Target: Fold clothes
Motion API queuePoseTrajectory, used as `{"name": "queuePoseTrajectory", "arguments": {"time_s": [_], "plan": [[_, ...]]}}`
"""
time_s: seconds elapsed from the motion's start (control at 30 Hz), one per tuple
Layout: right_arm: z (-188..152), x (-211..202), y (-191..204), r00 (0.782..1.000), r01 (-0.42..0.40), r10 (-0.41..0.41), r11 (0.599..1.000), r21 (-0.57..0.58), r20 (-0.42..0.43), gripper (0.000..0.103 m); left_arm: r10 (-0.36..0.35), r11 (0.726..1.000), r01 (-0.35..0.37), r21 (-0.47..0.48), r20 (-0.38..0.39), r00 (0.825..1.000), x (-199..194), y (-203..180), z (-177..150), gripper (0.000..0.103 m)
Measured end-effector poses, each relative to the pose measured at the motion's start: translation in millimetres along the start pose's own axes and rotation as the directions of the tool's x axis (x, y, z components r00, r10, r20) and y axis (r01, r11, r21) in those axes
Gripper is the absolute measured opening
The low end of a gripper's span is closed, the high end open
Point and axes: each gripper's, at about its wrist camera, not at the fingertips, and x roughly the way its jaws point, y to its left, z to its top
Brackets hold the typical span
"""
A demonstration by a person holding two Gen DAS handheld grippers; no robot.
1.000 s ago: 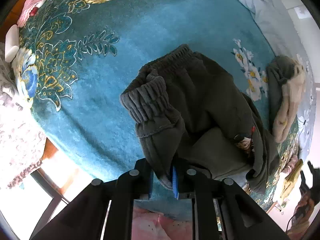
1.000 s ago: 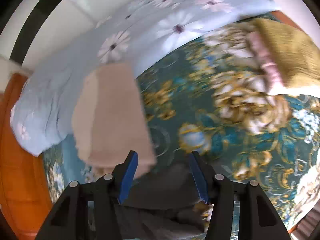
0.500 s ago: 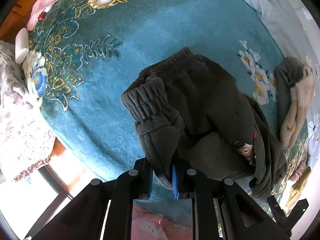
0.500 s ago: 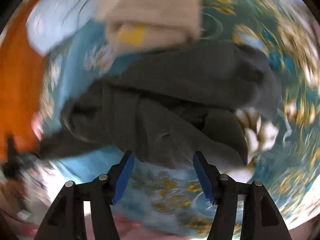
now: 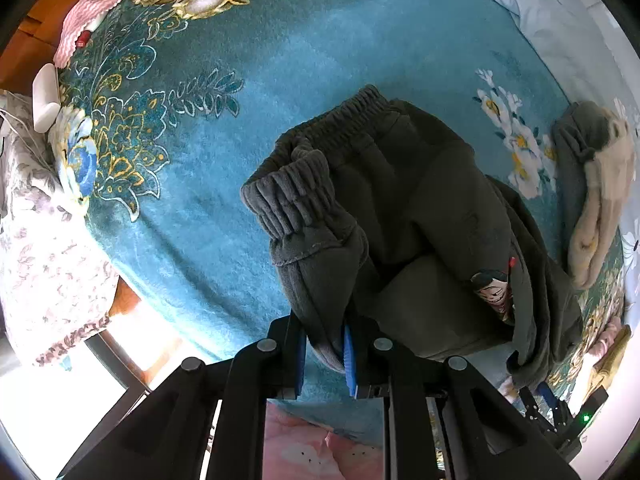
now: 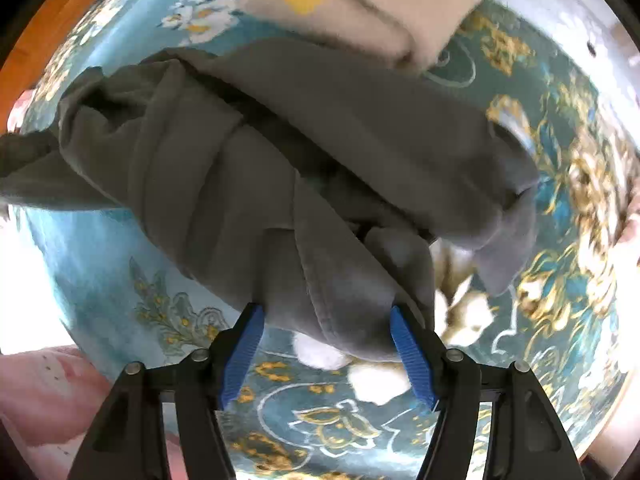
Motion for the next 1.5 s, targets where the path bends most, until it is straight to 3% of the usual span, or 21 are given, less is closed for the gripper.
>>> {"name": "queuePoseTrajectory", "arguments": {"time_s": [0.03, 0.17, 0.27, 0.4, 0.43, 0.5, 0.6, 0.67, 0.83, 0.87, 0.93, 0.97, 1.07, 1.17, 1.3, 1.37, 1.43, 1.47, 1.5], "plan": [[2.6, -1.5, -4.0, 1.0, -0.02, 0.02, 0.999, 0.033, 0.006, 0.042, 0.0, 1.0, 0.0, 0.0, 0.002, 1.0, -0.4, -0.6, 0.3, 0.016], [12.0, -10.3, -22.8, 0.995, -0.099, 0.094, 0.981, 0.168, 0.04, 0.011, -0.018, 1.0, 0.019, -0.024, 0.031, 0.999, -6.1, -1.0, 5.4, 0.015], [14.9, -21.6, -33.9, 0.986, -0.166, 0.157, 0.964, 0.208, 0.061, 0.009, -0.033, 0.997, 0.036, -0.061, 0.043, 0.999, -7.1, 2.6, 9.2, 0.015], [15.5, -49.9, -44.1, 0.954, -0.294, 0.273, 0.93, 0.219, 0.12, 0.005, -0.046, 0.992, 0.05, -0.113, 0.038, 0.998, -2.2, 8.4, 12.4, 0.015], [13.9, -58.2, -47.6, 0.941, -0.334, 0.307, 0.915, 0.227, 0.145, 0.0, -0.049, 0.991, 0.053, -0.123, 0.037, 0.998, -0.7, 9.4, 12.7, 0.015], [12.4, -76.8, -61.0, 0.902, -0.421, 0.373, 0.87, 0.256, 0.217, 0.0, -0.054, 0.989, 0.058, -0.138, 0.036, 0.998, 1.3, 10.6, 13.4, 0.015], [27.6, -101.1, -86.9, 0.876, -0.453, 0.366, 0.848, 0.275, 0.315, 0.0, -0.061, 0.986, 0.065, -0.156, 0.034, 0.998, 3.6, 11.6, 14.6, 0.015], [44.9, -97.5, -99.8, 0.877, -0.453, 0.359, 0.838, 0.303, 0.318, 0.0, -0.058, 0.985, 0.063, -0.159, 0.031, 0.998, 4.7, 10.9, 15.7, 0.015], [54.9, -81.6, -80.4, 0.929, -0.345, 0.3, 0.914, 0.213, 0.217, 0.006, -0.054, 0.988, 0.058, -0.146, 0.025, 0.998, 4.0, 8.0, 17.2, 0.015], [49.3, -76.4, -73.7, 0.931, -0.343, 0.306, 0.92, 0.192, 0.198, 0.013, -0.053, 0.988, 0.055, -0.143, 0.023, 0.998, 4.5, 8.1, 17.6, 0.015], [38.4, -66.1, -59.8, 0.935, -0.339, 0.315, 0.929, 0.151, 0.162, 0.057, -0.049, 0.989, 0.051, -0.141, 0.018, 0.999, 5.8, 8.5, 18.2, 0.015], [34.8, -62.4, -48.2, 0.933, -0.344, 0.325, 0.931, 0.122, 0.151, 0.06, -0.048, 0.989, 0.049, -0.143, 0.013, 0.999, 6.9, 8.7, 18.2, 0.015], [26.2, -49.5, -8.7, 0.927, -0.366, 0.361, 0.93, 0.038, 0.099, 0.061, -0.04, 0.99, 0.04, -0.135, 0.0, 0.999, 9.4, 6.0, 18.2, 0.015], [24.5, -34.2, 23.2, 0.937, -0.344, 0.344, 0.939, -0.008, 0.065, 0.061, -0.032, 0.991, 0.03, -0.128, -0.013, 0.999, 11.8, 3.2, 18.1, 0.015], [31.6, -12.9, 43.3, 0.94, -0.342, 0.341, 0.939, 0.043, 0.033, 0.061, -0.028, 0.992, 0.025, -0.124, -0.019, 0.999, 12.7, 0.8, 18.7, 0.015], [35.8, -2.2, 43.7, 0.953, -0.302, 0.303, 0.95, 0.083, 0.005, 0.061, -0.028, 0.992, 0.026, -0.127, -0.017, 0.999, 12.9, 1.7, 18.6, 0.015], [39.9, 8.1, 44.0, 0.964, -0.26, 0.265, 0.958, 0.121, -0.024, 0.047, -0.028, 0.991, 0.026, -0.131, -0.016, 0.999, 13.1, 2.6, 18.5, 0.015], [40.5, 9.7, 42.6, 0.969, -0.239, 0.245, 0.963, 0.125, -0.035, 0.029, -0.028, 0.991, 0.026, -0.133, -0.015, 0.999, 13.2, 3.1, 18.4, 0.015], [40.5, 8.1, 40.6, 0.972, -0.227, 0.233, 0.966, 0.121, -0.038, 0.018, -0.028, 0.99, 0.026, -0.135, -0.014, 1.0, 13.3, 3.5, 18.4, 0.015]]}}
